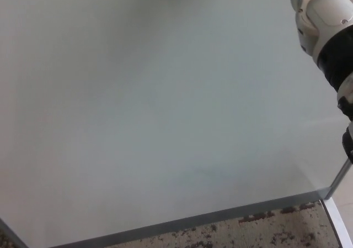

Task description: The robot uses its right hand to pick up the magnetic container kept in the middle of the desk and turn leftwards and walk towards the whiteboard and extend the right arm to stick the container on it

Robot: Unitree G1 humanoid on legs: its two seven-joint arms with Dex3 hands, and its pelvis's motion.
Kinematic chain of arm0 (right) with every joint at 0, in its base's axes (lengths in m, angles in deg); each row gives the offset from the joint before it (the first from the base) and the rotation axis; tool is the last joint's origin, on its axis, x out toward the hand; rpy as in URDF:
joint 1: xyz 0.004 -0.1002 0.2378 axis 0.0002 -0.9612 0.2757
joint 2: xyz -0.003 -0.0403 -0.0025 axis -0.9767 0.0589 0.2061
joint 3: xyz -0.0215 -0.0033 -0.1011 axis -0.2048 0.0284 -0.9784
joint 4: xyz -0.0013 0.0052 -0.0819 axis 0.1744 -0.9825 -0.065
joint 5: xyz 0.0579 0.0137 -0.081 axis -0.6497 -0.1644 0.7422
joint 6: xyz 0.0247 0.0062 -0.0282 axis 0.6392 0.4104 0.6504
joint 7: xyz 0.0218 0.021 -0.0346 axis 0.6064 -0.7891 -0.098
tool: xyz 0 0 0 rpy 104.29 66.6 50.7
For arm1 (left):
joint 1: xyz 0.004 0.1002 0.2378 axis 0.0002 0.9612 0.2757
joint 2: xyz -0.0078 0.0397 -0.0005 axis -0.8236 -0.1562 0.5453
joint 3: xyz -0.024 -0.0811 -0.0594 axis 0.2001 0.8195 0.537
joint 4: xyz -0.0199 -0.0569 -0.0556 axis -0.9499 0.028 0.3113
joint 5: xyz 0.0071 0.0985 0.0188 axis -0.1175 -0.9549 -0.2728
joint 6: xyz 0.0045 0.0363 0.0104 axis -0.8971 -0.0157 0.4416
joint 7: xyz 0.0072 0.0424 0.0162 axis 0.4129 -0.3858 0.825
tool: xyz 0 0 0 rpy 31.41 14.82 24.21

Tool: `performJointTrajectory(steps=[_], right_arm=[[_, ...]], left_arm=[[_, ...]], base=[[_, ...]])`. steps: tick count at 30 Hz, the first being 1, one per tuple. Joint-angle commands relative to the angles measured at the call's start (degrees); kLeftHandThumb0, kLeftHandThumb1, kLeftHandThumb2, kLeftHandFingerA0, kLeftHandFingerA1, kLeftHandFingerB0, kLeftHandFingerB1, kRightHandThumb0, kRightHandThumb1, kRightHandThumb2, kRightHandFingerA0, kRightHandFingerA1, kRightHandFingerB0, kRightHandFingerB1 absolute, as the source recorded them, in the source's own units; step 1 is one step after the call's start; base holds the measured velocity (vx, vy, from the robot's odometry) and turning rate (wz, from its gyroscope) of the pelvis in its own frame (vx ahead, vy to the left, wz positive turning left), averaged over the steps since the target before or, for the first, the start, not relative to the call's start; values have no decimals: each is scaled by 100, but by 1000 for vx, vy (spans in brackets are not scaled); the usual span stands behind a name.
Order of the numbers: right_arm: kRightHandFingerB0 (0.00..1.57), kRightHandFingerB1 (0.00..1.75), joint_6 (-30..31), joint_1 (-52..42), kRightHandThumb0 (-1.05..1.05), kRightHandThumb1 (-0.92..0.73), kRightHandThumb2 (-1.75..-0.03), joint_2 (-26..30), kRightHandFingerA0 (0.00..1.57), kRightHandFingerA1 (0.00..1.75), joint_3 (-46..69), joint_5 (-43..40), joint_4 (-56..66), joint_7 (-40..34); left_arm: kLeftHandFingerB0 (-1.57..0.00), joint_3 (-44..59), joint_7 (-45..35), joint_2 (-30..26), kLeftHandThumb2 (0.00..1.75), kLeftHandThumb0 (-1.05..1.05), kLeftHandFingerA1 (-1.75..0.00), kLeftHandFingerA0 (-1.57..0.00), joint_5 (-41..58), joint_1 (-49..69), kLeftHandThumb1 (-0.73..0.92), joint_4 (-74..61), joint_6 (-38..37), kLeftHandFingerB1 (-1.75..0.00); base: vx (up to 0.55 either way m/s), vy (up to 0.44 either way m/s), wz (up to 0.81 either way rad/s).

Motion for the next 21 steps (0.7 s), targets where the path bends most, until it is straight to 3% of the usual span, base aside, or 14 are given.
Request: performJointTrajectory(steps=[1, 5, 6, 9, 10, 11, 12, 13, 14, 16, 17, 18, 19, 21], right_arm=[[0, 0, 630, -784, -105, -92, -69, -360, 0, 0, 464, -903, -33, 2587], [0, 0, 653, -873, -105, -92, -69, -353, 0, 0, 707, -1149, 82, 3098], [0, 0, 500, -1015, -105, -76, -67, -270, 0, 0, 720, -1183, 229, 3238], [0, 0, 216, -1292, -105, -69, -64, -83, 0, 0, 651, -1156, 529, 3493], [0, 0, 123, -1427, -102, -59, -103, 17, 0, 19, 594, -1119, 696, 3582], [0, 0, 49, -1548, -102, -59, -103, 107, 0, 19, 549, -1090, 854, 3657], [0, 0, -41, -1663, -102, -60, -102, 229, 0, 20, 551, -1101, 989, 3716], [0, 0, -63, -1732, -105, -62, -101, 304, 0, 24, 556, -1104, 1097, 3773], [0, 0, -54, -1757, -105, -62, -101, 329, 0, 24, 557, -1099, 1151, 3804], [0, 0, -24, -1912, -105, -62, -100, 515, 0, 26, 652, -1224, 1570, 4046], [0, 0, -2, -2012, -105, -62, -98, 590, 0, 25, 714, -1292, 1793, 4124], [0, 3, 31, -2108, -105, -63, -101, 700, 0, 27, 769, -1342, 2058, 4202], [0, 3, 54, -2184, -105, -63, -101, 801, 0, 30, 779, -1332, 2277, 4249], [0, 1, 64, -2275, -105, -65, -100, 916, 0, 28, 791, -1313, 2518, 4274]], left_arm=[[-86, 25, 347, -209, 84, 0, -92, -91, -143, 51, 78, 59, -223, -89], [-86, -63, 647, -197, 84, 1, -95, -92, -357, 128, 79, 0, -333, -91], [-85, -54, 626, -132, 92, 4, -97, -88, -357, 241, 76, -124, -466, -96], [-89, -92, 859, -98, 112, 6, -95, -92, -535, 384, 62, -283, -632, -93], [-87, -81, 821, -102, 112, 1, -96, -92, -505, 385, 63, -288, -599, -93], [-87, -42, 617, -80, 112, 1, -96, -92, -368, 395, 63, -305, -565, -93], [-88, -54, 709, -119, 86, 1, -99, -92, -417, 352, 77, -259, -531, -93], [-89, -40, 697, -128, 114, 3, -98, -94, -396, 324, 63, -229, -521, -94], [-89, -23, 646, -121, 114, 3, -98, -94, -356, 318, 63, -223, -522, -94], [-87, -4, 592, -144, 112, 3, -97, -94, -312, 289, 63, -177, -483, -91], [-86, 12, 543, -174, 82, 4, -96, -93, -275, 254, 77, -122, -415, -89], [-86, 55, 341, -239, 109, 1, -95, -92, -173, 156, 62, 3, -316, -91], [-86, 87, 244, -247, 83, -1, -95, -91, -104, 116, 75, 46, -252, -89], [-82, 84, 257, -236, 81, 1, -91, -88, -100, 119, 77, 39, -179, -85]], base=[[0, 0, 0], [0, 0, 0], [0, 0, 0], [0, 0, 0], [0, 0, 0], [0, 0, 0], [0, 0, 0], [0, 0, 0], [0, 0, 0], [0, 0, 0], [0, 0, 0], [0, 0, 0], [0, 0, 0], [0, 0, 0]])
